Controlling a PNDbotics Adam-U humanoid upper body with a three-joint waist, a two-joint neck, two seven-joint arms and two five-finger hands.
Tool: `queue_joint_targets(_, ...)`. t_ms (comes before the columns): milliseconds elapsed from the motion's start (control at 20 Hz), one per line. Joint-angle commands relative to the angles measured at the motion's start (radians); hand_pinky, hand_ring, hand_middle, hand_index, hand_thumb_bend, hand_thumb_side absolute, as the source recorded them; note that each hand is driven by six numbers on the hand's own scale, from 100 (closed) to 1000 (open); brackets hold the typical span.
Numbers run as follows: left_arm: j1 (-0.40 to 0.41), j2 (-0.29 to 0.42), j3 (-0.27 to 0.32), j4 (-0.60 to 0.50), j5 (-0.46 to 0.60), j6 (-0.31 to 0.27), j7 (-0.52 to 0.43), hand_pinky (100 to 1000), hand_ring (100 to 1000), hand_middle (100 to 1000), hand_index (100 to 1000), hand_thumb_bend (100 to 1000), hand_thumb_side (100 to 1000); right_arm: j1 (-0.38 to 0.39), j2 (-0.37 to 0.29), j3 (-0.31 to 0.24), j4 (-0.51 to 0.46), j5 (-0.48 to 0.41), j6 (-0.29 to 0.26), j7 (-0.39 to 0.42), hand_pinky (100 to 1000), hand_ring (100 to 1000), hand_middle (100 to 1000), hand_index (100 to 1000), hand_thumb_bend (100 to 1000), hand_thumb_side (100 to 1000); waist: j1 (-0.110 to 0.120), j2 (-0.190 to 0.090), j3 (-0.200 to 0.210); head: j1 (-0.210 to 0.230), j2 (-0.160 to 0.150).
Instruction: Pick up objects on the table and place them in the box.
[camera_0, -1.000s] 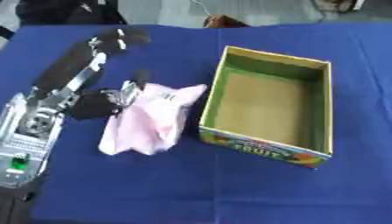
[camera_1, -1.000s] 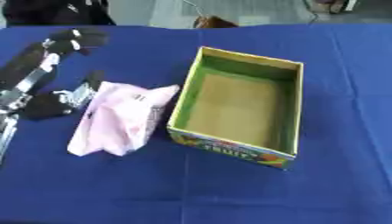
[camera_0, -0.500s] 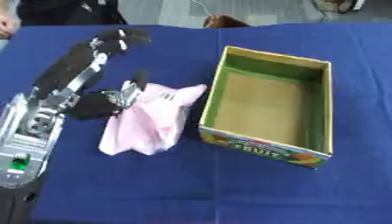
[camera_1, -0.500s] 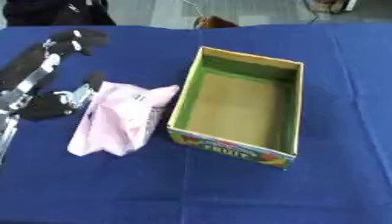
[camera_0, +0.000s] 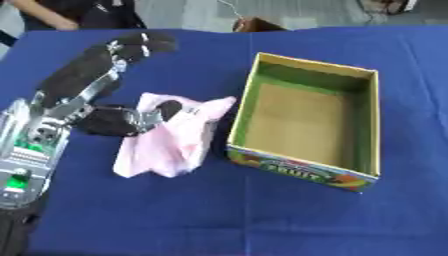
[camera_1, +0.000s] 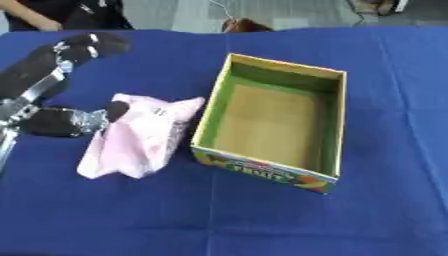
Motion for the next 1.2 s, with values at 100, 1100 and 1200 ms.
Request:
queue_joint_targets(100,-0.055,0.091,-0.042,0.016,-0.008,-0.041,-0.074,816,903,887,930,559,803,-0.007,-0.02,-0.006,-0.018,0.002,-0.001,0.003,743,707,790,930,122,752,-0.001,-0.016,-0.003,-0.005,-0.001)
queue_joint_targets(1100,-0.198,0.216,-0.139,0.061,0.083,-0.097,-0.213,830,889,868,910,627,896,-0.009,-0.022,-0.002,-0.018,0.001,-0.002,0.007,742,707,790,930,118,752,0.004,-0.015,-0.007,-0.003,-0.001)
queue_joint_targets(1200,-0.204,0.213,-0.142,0.068,0.086,-0.089,-0.213,826,887,867,910,616,918,-0.009,-0.022,-0.001,-0.018,0.001,-0.002,0.007,742,707,790,930,118,752,0.004,-0.015,-0.007,-0.002,-0.001)
